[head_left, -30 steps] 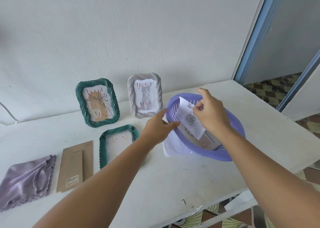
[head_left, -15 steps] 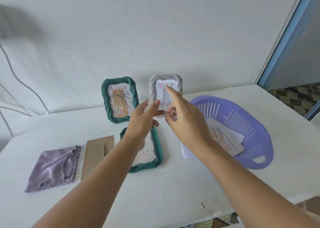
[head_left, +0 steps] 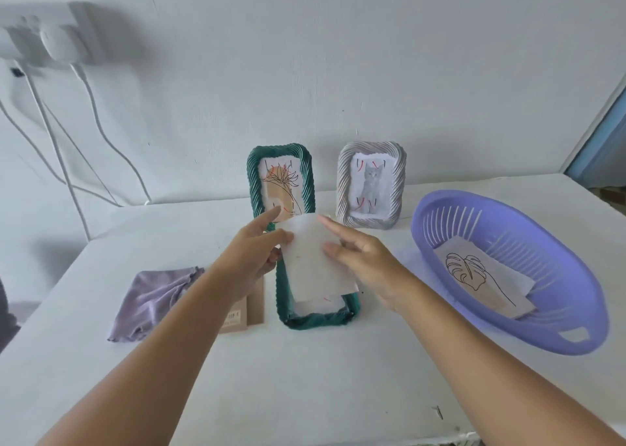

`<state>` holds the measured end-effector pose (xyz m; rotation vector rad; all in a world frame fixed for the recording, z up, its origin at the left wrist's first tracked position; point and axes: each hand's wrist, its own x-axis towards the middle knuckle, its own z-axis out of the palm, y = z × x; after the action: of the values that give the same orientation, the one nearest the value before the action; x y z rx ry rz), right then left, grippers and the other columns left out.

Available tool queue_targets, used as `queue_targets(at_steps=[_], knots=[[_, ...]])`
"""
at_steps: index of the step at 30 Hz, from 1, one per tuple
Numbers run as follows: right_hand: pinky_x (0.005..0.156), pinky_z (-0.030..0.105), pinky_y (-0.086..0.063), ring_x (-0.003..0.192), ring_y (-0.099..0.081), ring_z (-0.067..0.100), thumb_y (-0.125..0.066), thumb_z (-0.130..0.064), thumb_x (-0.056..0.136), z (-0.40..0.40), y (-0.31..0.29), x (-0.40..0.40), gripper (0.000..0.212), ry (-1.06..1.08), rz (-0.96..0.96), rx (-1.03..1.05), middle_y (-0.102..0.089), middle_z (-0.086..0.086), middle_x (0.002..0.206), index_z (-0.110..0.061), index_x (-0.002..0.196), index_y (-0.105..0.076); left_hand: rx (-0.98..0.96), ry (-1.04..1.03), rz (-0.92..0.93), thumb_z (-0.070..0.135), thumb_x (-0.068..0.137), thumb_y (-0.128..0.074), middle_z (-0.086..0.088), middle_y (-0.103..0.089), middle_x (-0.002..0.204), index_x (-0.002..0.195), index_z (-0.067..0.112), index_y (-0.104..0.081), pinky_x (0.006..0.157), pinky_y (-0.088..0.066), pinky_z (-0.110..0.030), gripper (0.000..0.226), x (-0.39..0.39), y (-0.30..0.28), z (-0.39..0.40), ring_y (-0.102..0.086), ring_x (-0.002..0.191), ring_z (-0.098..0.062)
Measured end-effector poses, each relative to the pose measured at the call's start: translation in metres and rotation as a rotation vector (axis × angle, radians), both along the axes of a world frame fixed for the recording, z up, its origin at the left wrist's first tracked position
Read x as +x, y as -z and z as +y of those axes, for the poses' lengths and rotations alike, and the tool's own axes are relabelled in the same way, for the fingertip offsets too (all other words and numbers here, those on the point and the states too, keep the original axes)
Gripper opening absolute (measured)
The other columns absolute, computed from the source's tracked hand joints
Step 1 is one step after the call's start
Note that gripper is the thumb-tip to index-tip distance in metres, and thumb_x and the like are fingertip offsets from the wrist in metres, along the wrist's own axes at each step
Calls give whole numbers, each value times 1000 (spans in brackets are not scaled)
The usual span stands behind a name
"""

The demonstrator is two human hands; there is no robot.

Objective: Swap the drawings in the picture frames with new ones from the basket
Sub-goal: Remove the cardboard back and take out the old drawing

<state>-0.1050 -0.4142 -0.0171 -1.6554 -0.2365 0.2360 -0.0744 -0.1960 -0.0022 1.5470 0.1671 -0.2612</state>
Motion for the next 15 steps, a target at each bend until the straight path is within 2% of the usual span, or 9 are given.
queue_targets(at_steps=[1,2,3,4,6,8,11,13,15], knots=[[95,10,-45,102,-62,-8,-67,-29,99,2,6,0,40,-2,3,24,-74,-7,113,-52,131,-63,42,14,-9,15,92,-70,11,-60,63,144,42,-52,60,-45,-20,62,-1,3,3,-47,52,-7],[90,8,-43,89,-63,-2,-67,-26,98,4,11,1,39,25,-16,26,-73,-14,86,-49,129,-65,88,25,-31,18,92,-71,12,-60,62,146,44,-49,62,-45,-21,63,-3,6,6,-48,53,-7],[86,9,-39,74,-54,5,-68,-24,98,6,16,3,38,77,-42,6,-54,-18,63,-48,128,-67,144,40,-63,24,93,-73,12,-61,63,148,46,-45,63,-44,-21,66,-5,10,9,-49,54,-6],[82,14,-35,69,-42,11,-68,-24,97,7,20,5,38,139,-59,-26,-34,-17,60,-49,126,-67,215,63,-101,30,92,-74,12,-63,65,149,51,-40,63,-43,-22,70,-8,13,11,-49,56,-6],[75,23,-31,71,-33,16,-68,-25,96,9,26,8,38,210,-61,-78,-23,-10,67,-50,126,-67,368,127,-170,40,89,-76,7,-71,73,148,60,-31,60,-42,-18,77,-15,22,14,-51,60,-4],[69,21,-32,66,-35,9,-68,-27,96,8,31,10,39,202,-90,-158,-25,-14,63,-48,128,-65,469,155,-218,41,90,-75,5,-75,84,148,59,-32,58,-43,-14,75,-20,31,14,-52,60,-2],[60,9,-34,57,-40,2,-71,-33,93,3,35,11,42,191,-157,-350,-35,-19,54,-46,133,-64,581,142,-251,41,92,-72,7,-74,85,147,56,-40,63,-43,-18,66,-21,40,13,-55,60,2],[63,10,-37,60,-44,2,-72,-35,92,-2,38,11,44,182,-178,-431,-38,-17,58,-45,134,-63,626,142,-254,40,93,-70,7,-72,84,145,54,-44,59,-40,-12,59,-20,44,11,-57,61,4],[70,17,-41,65,-47,3,-72,-36,91,-5,39,12,46,157,-184,-489,-41,-13,65,-44,136,-62,674,150,-267,37,95,-68,7,-71,84,145,48,-48,56,-40,-9,55,-19,47,10,-60,64,2]])
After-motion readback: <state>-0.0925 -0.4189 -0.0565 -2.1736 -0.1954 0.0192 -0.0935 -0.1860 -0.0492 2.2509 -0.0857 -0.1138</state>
